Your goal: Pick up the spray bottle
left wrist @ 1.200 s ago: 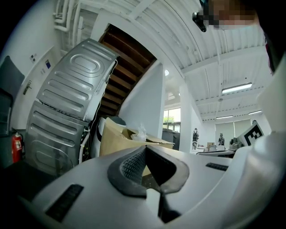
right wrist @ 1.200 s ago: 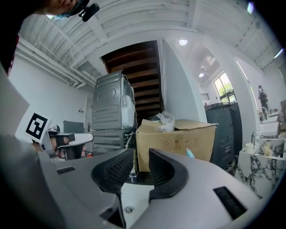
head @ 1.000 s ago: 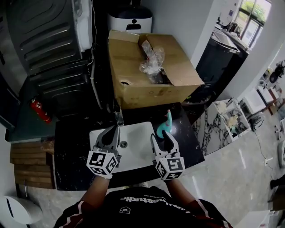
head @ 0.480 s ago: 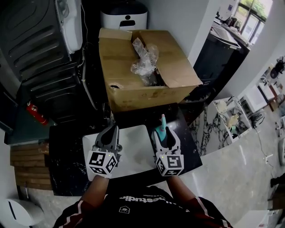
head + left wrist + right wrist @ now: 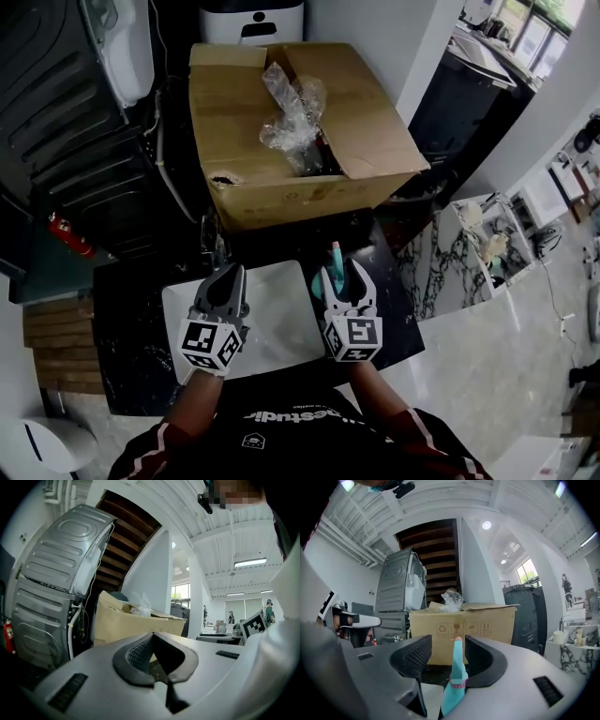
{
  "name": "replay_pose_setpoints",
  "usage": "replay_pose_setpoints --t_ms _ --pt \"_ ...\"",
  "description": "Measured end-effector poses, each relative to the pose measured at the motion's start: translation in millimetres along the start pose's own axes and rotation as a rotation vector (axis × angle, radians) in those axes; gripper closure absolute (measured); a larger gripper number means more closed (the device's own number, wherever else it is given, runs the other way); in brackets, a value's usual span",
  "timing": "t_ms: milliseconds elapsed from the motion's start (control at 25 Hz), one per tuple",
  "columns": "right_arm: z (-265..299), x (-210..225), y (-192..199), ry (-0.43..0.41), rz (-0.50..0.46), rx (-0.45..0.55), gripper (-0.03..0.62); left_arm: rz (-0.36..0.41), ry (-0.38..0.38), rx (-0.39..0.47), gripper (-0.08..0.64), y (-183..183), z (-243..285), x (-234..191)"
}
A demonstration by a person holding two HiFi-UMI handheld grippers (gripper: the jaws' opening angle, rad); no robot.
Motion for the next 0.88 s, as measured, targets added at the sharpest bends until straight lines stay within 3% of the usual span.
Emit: replay_pose_setpoints --t_ms 640,880 --pt "43.9 29.6 33.5 0.012 0.026 -0.075 0.359 -0.037 -0.022 -0.084 0.545 31.4 32.7 -7.9" --pt "47.3 33.0 35.3 0.007 0.027 -0.063 0.425 -0.048 -0.026 -0.108 0.545 41.0 36.0 -6.7"
Point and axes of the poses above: the fingertips, and each gripper's own axes: z forward along the fingers, x to its right, y out of its underside, the point moved 9 cm from there along -z, backward along the fingers, and after that the axes turned 10 degrees about z, right-handed, at the moved point
